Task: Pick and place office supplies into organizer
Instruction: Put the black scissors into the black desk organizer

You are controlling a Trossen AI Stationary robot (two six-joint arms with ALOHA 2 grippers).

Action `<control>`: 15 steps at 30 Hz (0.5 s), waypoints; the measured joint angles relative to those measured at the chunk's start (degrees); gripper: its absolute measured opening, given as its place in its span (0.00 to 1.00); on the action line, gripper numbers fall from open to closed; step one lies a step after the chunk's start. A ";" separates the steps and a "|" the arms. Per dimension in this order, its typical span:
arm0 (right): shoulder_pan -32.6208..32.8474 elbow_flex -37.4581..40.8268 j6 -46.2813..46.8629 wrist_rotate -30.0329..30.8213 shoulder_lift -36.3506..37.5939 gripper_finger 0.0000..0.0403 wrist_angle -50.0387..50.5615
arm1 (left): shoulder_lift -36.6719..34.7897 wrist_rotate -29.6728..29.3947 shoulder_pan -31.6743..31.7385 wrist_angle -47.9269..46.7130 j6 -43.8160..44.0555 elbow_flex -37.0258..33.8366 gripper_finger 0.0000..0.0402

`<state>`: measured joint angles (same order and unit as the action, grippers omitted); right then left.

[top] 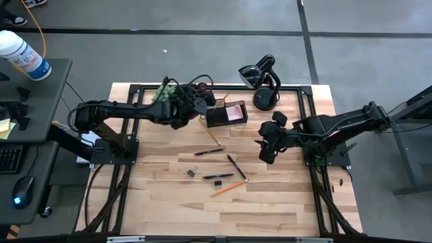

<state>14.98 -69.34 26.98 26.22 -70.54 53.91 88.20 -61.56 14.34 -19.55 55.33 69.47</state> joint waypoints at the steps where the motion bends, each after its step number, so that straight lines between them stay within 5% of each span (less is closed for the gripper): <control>1: 0.00 0.00 0.00 0.00 0.00 0.46 0.00 | 0.00 0.02 0.52 0.02 -1.45 0.00 0.23; 15: 0.00 -0.01 -0.33 0.13 0.00 0.46 -1.60 | 1.26 0.06 1.89 0.52 -10.35 0.09 0.23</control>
<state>14.98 -69.35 26.65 26.35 -70.54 52.31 89.47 -61.50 16.23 -19.03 44.98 69.56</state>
